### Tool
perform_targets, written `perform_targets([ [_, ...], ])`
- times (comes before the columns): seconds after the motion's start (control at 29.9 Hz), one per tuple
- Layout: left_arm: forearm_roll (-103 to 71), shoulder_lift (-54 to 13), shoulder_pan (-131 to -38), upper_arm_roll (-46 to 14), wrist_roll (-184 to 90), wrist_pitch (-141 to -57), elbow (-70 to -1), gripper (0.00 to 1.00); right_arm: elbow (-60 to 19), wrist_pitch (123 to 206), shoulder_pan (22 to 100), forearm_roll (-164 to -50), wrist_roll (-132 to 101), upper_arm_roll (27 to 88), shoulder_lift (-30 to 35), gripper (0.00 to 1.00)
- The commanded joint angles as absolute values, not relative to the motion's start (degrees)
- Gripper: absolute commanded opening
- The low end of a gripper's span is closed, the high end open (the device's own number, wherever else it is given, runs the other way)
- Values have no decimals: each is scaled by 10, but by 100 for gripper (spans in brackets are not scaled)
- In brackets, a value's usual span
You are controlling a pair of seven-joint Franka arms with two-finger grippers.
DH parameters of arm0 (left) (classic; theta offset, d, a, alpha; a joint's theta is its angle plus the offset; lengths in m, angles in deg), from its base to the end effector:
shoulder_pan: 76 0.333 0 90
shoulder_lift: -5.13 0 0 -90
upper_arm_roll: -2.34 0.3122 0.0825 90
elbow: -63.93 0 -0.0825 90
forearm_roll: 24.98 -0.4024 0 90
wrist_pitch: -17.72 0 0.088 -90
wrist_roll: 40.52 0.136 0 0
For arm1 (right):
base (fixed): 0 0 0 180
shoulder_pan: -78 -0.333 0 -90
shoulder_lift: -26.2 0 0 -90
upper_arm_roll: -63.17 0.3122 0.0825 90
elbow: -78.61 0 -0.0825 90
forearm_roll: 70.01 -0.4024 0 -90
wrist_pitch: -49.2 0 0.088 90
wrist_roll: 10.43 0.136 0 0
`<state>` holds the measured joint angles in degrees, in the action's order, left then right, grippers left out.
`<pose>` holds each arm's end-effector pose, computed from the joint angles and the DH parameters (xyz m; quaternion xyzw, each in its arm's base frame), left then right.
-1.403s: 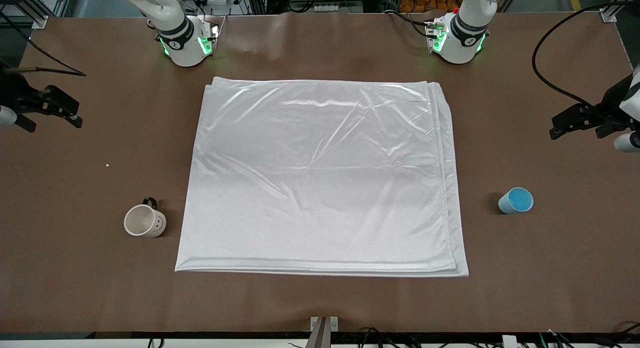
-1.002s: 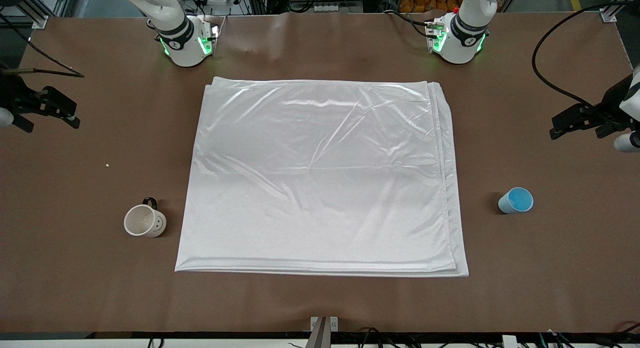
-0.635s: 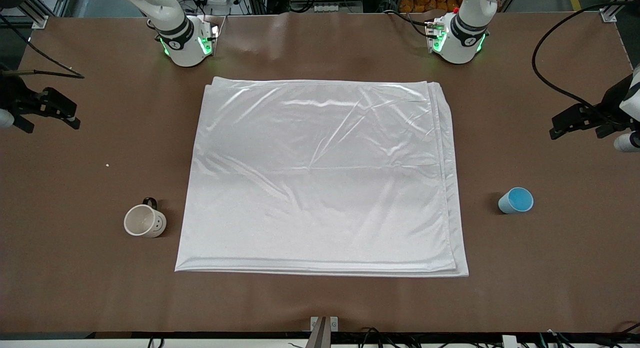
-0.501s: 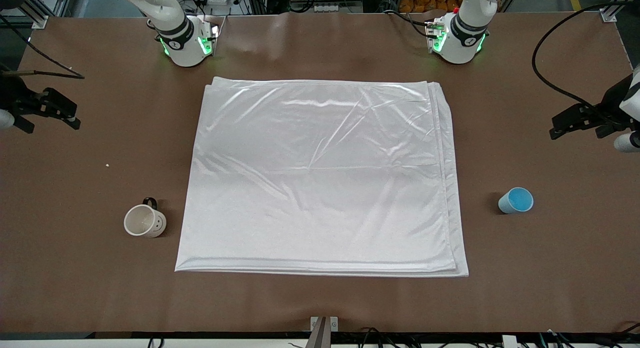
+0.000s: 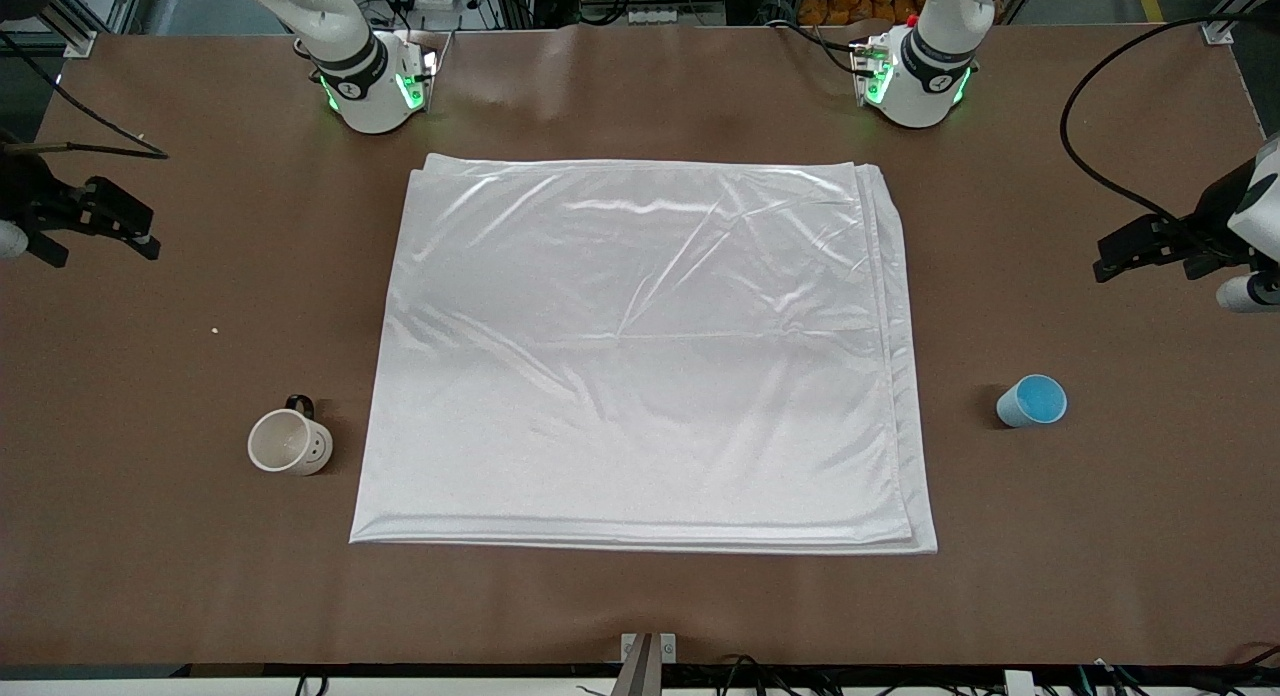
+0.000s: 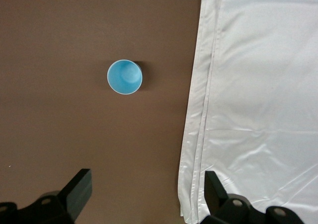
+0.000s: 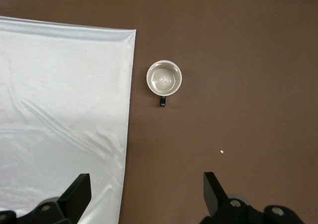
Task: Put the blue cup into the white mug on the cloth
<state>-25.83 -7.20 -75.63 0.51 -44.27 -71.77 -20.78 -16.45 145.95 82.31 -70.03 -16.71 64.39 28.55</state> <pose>0.6260 -0.0123 0.5066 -0.9976 -0.0197 0.0655 0.0070 0.5720 -0.0306 0.5822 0.9990 0.0278 0.0351 0.0031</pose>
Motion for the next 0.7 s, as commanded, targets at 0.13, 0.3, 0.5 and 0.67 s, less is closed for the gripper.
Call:
perform_targets([
  [0.13, -274, -111, -749, 7, -439, -741, -204, 100, -153, 1469, 831, -697, -168, 648, 257, 100],
  [0.3, -275, -133, -741, 7, -439, -761, -204, 100, -161, 1473, 831, -697, -169, 648, 234, 100],
  [0.5, -278, -167, -730, 8, -438, -790, -204, 100, -161, 1475, 838, -698, -168, 650, 207, 100],
  [0.67, -321, -200, -727, 7, -438, -819, -204, 100, -162, 1478, 838, -698, -169, 650, 195, 100],
])
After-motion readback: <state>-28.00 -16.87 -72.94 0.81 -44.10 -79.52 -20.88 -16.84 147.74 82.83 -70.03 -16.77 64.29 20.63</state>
